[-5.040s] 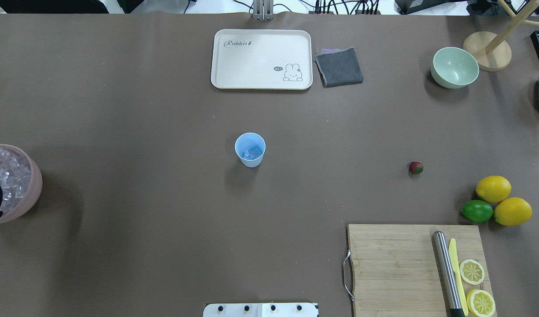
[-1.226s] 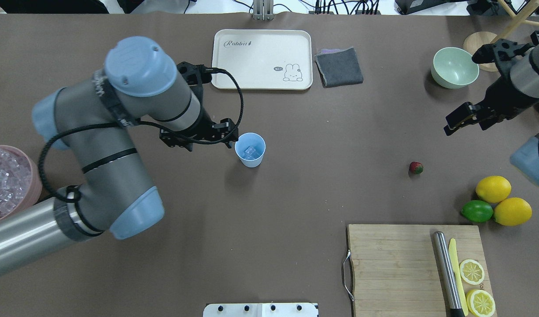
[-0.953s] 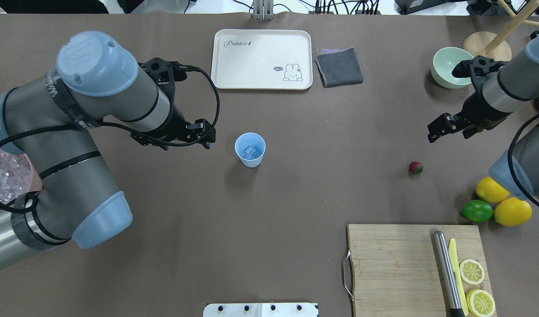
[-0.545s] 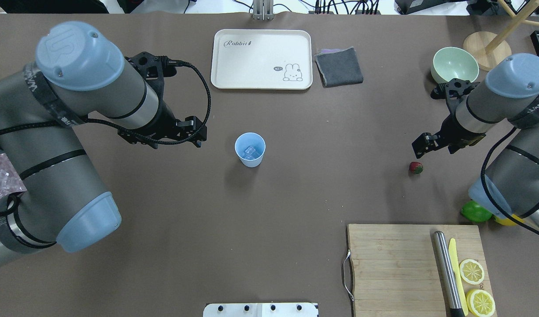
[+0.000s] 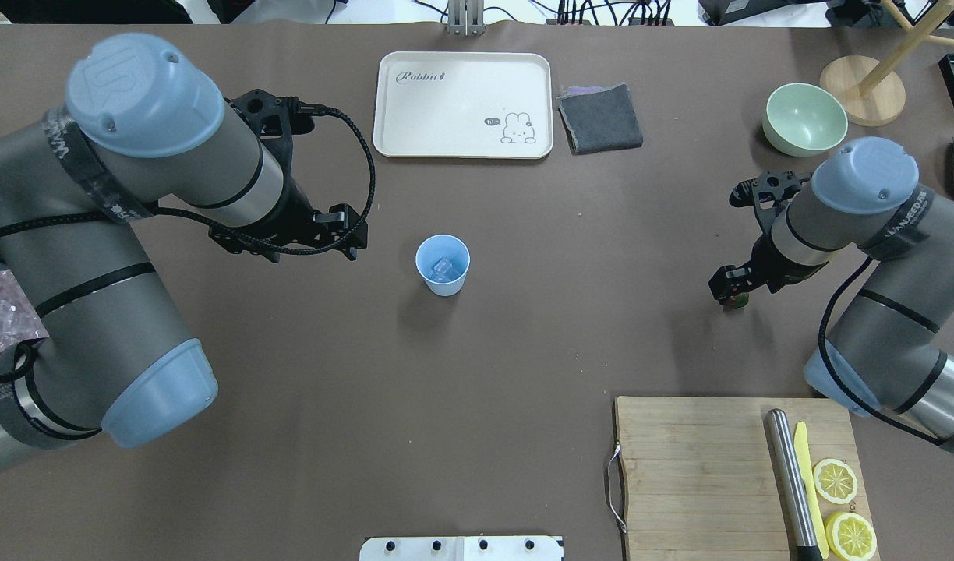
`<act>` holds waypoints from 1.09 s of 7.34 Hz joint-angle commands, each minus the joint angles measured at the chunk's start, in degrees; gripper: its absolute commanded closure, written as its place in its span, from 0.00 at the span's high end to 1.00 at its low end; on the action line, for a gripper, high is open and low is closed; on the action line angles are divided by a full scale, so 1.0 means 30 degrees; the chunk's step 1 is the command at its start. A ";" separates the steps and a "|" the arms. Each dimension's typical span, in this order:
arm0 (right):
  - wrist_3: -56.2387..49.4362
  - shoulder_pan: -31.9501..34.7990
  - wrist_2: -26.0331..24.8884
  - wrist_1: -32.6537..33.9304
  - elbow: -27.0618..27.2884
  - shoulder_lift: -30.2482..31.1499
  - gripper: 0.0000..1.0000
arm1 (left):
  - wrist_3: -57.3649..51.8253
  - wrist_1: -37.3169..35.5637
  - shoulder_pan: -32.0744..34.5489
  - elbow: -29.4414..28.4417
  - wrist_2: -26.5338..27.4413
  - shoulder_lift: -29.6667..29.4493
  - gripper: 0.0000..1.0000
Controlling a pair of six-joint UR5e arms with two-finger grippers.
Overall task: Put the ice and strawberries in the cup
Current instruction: 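Lower the right gripper onto the red strawberry and grasp it while the left gripper withdraws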
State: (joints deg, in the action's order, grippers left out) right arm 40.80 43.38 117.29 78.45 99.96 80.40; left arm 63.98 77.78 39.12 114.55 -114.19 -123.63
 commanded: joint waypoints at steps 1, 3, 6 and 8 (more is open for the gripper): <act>-0.0094 -0.0105 -0.0103 -0.0339 -0.0418 0.0008 0.63 | 0.0029 -0.0085 -0.0002 0.0047 0.0006 -0.0069 0.96; -0.0182 -0.0076 0.0043 -0.0397 -0.0332 0.0124 0.01 | 0.0030 -0.0348 0.0057 0.0135 0.0035 -0.0070 0.96; -0.0125 0.0127 0.0188 -0.0166 0.0481 -0.0020 0.00 | 0.0001 -0.0496 0.0465 0.0194 0.0006 -0.0011 0.96; 0.2521 -0.0248 0.0570 0.2544 0.2675 -0.2176 0.00 | -0.4600 -0.0670 0.2596 0.0253 -0.0111 0.1093 0.96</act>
State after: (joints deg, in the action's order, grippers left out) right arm 42.74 43.42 118.43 80.96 104.01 77.97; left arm 58.50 76.14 43.46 115.24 -114.35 -122.64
